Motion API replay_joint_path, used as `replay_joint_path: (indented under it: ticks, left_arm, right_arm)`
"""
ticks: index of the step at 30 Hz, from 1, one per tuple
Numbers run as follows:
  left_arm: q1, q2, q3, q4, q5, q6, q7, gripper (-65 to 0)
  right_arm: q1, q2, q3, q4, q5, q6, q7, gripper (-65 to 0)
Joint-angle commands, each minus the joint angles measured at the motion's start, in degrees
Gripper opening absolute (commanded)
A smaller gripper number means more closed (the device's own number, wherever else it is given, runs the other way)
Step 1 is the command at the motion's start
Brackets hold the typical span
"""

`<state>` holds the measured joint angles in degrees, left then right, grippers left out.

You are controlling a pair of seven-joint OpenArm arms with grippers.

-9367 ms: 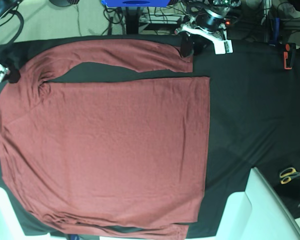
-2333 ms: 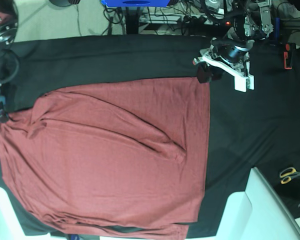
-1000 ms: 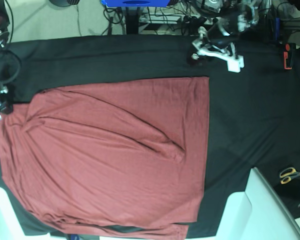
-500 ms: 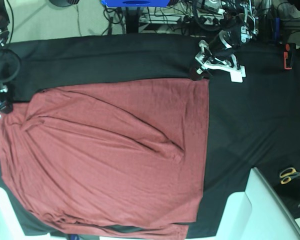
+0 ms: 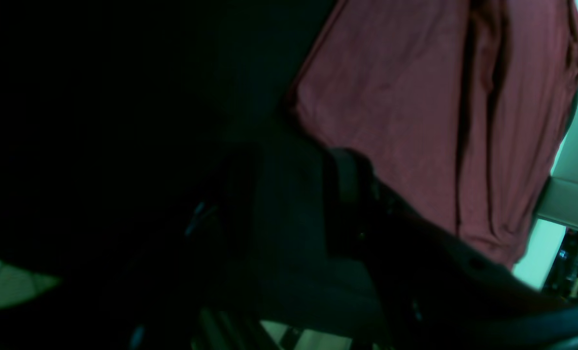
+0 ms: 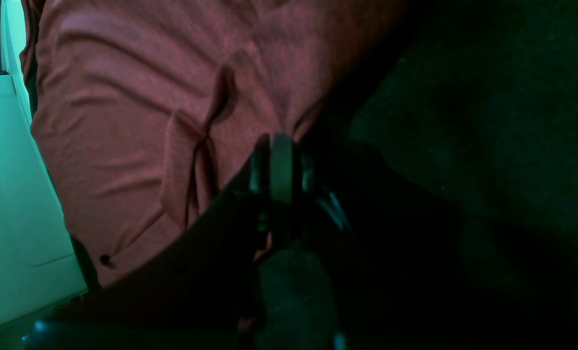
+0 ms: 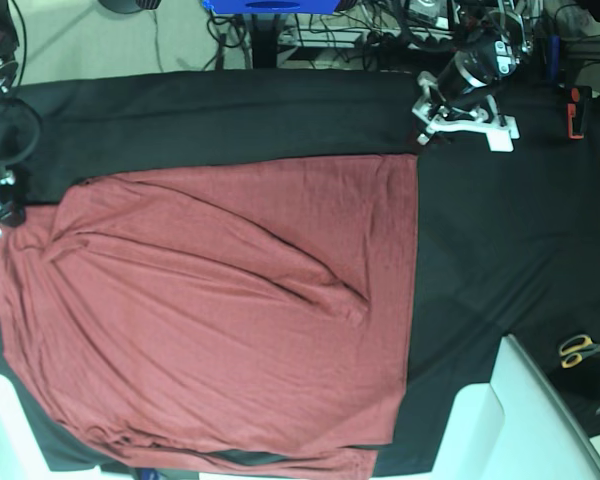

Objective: Fold the T-shirt properly
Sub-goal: 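Grasp the shirt's side edge with the left gripper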

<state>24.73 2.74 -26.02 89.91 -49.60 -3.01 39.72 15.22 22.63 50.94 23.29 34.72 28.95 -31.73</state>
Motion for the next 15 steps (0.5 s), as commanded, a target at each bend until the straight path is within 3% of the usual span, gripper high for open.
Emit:
replay_joint_path:
  ticks: [1,15]
  left_arm:
    - [-0.25,-0.15,-0.05,0.25,-0.99,-0.73,-0.38,-41.6]
    - [-5.96,-0.06,0.04,-6.35,-0.9,-0.73,-0.47,-41.6]
  right_arm:
    - [0.91,1.5,0.01,0.93,0.31,0.11,0.38,-64.8]
    - [0.91,1.5,0.01,0.93,0.4,0.11,0.38,-64.8]
